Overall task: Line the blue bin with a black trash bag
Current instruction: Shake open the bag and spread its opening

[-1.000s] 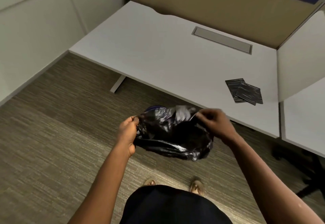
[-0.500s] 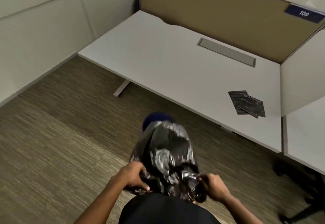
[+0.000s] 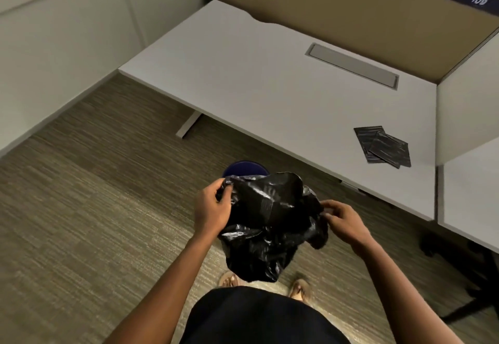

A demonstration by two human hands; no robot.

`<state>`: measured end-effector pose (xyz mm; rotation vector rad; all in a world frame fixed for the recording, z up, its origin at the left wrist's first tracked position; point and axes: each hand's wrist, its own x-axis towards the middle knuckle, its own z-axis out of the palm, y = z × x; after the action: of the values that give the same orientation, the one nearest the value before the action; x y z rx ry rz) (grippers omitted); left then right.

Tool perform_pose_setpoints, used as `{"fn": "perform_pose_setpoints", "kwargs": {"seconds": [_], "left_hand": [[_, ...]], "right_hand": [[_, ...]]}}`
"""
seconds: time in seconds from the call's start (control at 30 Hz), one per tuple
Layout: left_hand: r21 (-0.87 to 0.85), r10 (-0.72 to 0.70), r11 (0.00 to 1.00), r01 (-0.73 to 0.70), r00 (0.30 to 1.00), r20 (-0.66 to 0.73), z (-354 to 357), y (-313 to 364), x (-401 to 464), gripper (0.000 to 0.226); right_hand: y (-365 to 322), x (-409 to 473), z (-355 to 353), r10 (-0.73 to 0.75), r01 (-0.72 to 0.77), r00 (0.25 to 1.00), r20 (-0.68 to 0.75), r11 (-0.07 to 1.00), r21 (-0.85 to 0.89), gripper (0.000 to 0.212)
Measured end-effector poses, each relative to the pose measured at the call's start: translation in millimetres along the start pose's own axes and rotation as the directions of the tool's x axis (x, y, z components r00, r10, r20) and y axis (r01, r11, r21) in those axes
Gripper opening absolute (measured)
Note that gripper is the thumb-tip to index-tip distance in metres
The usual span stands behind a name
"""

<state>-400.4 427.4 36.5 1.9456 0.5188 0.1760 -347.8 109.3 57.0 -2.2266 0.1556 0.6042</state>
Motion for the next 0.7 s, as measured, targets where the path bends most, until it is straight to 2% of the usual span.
{"fn": "perform_pose_setpoints", "kwargs": {"seconds": [0.03, 0.1, 0.17, 0.2, 0.27, 0.3, 0.33, 0.37, 0.4, 0.5, 0.57, 0.63, 0.7], "left_hand": [[0.005, 0.022, 1.0, -0.022, 1.0, 0.008, 1, 2, -3, 0.03], [0.007, 0.114, 0.993, -0.114, 0.993, 0.039, 3, 6, -10, 0.03], [0.007, 0.207, 0.978, -0.209, 0.973, 0.107, 6, 10, -15, 0.028], [0.003, 0.236, 0.971, -0.239, 0.962, 0.138, 9, 11, -15, 0.028], [-0.009, 0.288, 0.957, -0.291, 0.941, 0.179, 14, 15, -14, 0.028], [-0.014, 0.317, 0.947, -0.32, 0.928, 0.194, 16, 17, -12, 0.029], [-0.016, 0.343, 0.938, -0.347, 0.916, 0.209, 17, 19, -9, 0.031], [0.006, 0.362, 0.928, -0.373, 0.904, 0.227, 16, 19, -5, 0.036], [0.058, 0.373, 0.916, -0.397, 0.895, 0.245, 13, 18, -2, 0.045], [0.293, 0.306, 0.872, -0.392, 0.904, 0.298, -1, 1, 10, 0.082], [0.471, 0.266, 0.816, -0.334, 0.942, 0.206, -10, -16, 12, 0.077], [0.603, 0.263, 0.767, -0.217, 0.965, 0.012, -17, -32, 12, 0.063], [0.595, 0.129, 0.803, -0.033, 0.984, -0.12, -19, -48, 14, 0.059]], "right_hand": [[-1, -4, -7, -0.01, 0.01, 1.0, 0.006, 1.0, -0.018, 0.031], [-10, -11, -18, -0.126, 0.136, 0.989, -0.079, 0.981, 0.138, 0.041], [-29, -16, -21, -0.261, 0.284, 0.958, -0.117, 0.917, 0.281, 0.032], [-42, -18, -17, -0.327, 0.332, 0.943, -0.06, 0.913, 0.236, 0.038], [-65, -15, 1, -0.432, 0.441, 0.897, 0.092, 0.891, -0.11, 0.069], [-71, -11, 13, -0.459, 0.483, 0.876, 0.15, 0.823, -0.299, 0.072], [-77, -4, 24, -0.468, 0.498, 0.865, 0.18, 0.761, -0.417, 0.063], [-81, 2, 32, -0.469, 0.492, 0.866, 0.173, 0.736, -0.465, 0.048], [-84, 8, 38, -0.458, 0.472, 0.877, 0.146, 0.764, -0.439, 0.035], [-87, 21, 40, -0.384, 0.361, 0.923, -0.035, 0.893, -0.269, 0.035], [-87, 29, 37, -0.333, 0.31, 0.936, -0.117, 0.934, -0.179, 0.035], [-87, 36, 35, -0.288, 0.278, 0.952, -0.099, 0.955, -0.108, 0.035], [-86, 41, 35, -0.269, 0.266, 0.96, -0.082, 0.963, -0.049, 0.035]]}}
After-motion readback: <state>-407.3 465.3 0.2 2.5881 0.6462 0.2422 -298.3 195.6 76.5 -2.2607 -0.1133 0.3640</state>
